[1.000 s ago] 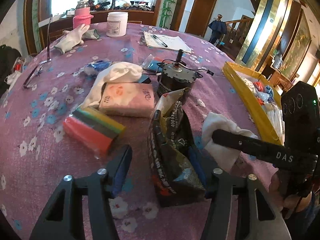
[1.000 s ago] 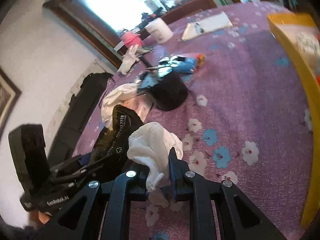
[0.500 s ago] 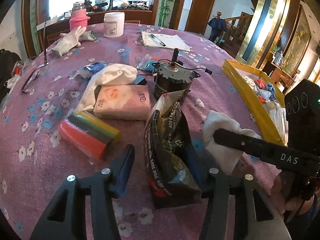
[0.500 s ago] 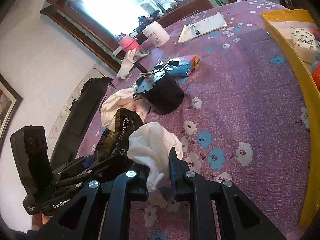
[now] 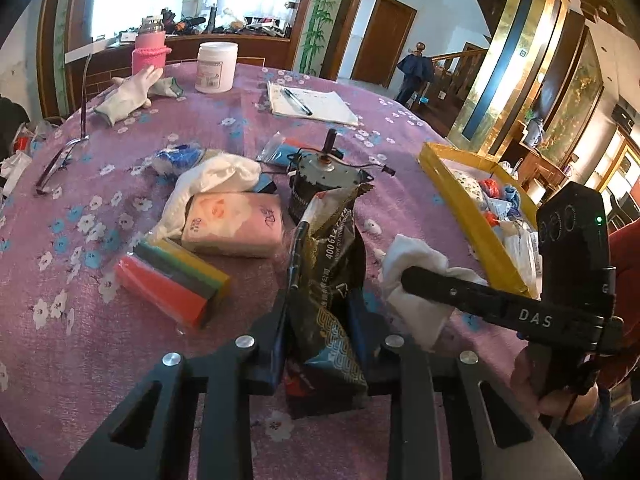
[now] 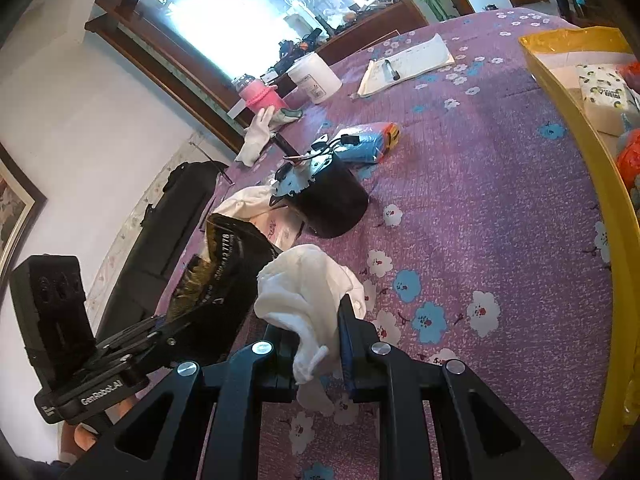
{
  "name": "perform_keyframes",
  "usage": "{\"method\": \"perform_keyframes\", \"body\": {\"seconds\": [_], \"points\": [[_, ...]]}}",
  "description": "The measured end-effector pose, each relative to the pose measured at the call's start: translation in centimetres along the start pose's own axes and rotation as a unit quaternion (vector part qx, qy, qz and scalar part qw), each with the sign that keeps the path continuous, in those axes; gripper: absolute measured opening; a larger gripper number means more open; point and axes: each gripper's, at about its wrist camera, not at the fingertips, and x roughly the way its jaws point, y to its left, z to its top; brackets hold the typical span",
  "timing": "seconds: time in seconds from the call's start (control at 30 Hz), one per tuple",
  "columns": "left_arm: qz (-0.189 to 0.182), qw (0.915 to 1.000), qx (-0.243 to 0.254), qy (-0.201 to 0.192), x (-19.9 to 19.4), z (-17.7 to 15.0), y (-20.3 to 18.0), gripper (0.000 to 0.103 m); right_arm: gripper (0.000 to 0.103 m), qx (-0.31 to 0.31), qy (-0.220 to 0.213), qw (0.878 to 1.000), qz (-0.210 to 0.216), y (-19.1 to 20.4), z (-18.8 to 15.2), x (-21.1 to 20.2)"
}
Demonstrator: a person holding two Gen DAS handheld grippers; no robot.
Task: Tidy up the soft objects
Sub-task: 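Carry the white cloth and black bag with both grippers over the tray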
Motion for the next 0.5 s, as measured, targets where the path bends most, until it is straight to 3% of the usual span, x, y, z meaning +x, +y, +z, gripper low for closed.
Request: {"method": "perform_keyframes", "body": {"seconds": [0.2, 0.5], "points": [[0.025, 0.9992, 0.026, -0.018, -0.6, 0.2, -2.0, 0.026, 0.018, -0.018, -0.023, 0.999, -0.026, 0.7, 0.1, -1.1], [0.058, 0.9953, 0.064, -0.043, -0.7, 0.6, -5.0, 0.026, 0.018, -0.076, -0.084, 0.989, -0.089, 3.1, -0.1, -6.3]]}}
